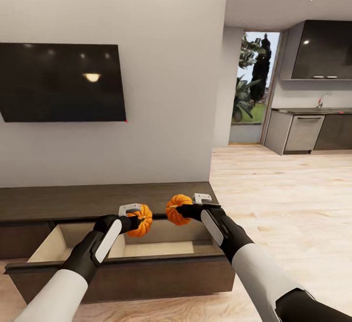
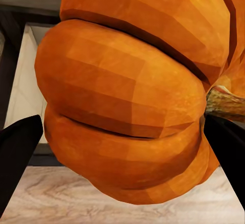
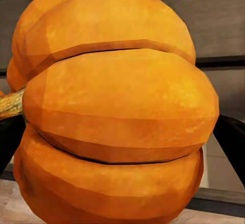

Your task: Place each of the two pumpkins and all three candles from the living room inside a cabinet in the living room (use any cabinet), then make sure every cabinet is closed, and position the cauldron so it is next to a table in the living room.

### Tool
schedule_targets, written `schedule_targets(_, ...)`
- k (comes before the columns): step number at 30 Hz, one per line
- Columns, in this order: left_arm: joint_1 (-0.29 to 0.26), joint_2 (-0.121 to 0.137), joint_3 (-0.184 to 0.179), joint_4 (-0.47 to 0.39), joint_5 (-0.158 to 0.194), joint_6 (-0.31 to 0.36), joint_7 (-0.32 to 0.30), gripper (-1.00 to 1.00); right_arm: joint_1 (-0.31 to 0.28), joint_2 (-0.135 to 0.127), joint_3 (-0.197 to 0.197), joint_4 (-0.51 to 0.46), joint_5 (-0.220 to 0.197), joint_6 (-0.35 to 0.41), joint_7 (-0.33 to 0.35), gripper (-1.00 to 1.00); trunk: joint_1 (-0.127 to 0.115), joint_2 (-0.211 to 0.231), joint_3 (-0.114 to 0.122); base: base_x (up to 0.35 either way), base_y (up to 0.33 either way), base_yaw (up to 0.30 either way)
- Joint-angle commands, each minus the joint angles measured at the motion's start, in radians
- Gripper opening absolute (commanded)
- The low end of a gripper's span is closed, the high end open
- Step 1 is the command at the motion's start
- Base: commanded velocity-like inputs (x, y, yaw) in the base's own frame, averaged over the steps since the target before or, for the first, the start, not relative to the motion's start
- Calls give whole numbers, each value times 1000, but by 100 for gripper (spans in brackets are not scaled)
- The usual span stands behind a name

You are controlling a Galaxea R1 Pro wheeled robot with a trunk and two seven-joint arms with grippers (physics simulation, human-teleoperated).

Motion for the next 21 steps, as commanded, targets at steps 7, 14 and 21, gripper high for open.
schedule_targets(7, -1, 1, -7, -4, 11, 2, 10, -100, -1, -2, 4, -2, -10, -1, -10, -100, 0, -1, 1, 19, 6, -52)
schedule_targets(14, -1, 1, -32, -4, 10, 2, 9, -100, -1, -2, 4, -2, -10, 0, -10, -100, 0, -1, 3, 84, 25, -35)
schedule_targets(21, -1, 1, -39, -4, 11, 1, 9, -100, 0, -2, 4, -2, -10, 0, -10, -100, 0, -1, 3, 182, 1, -1)
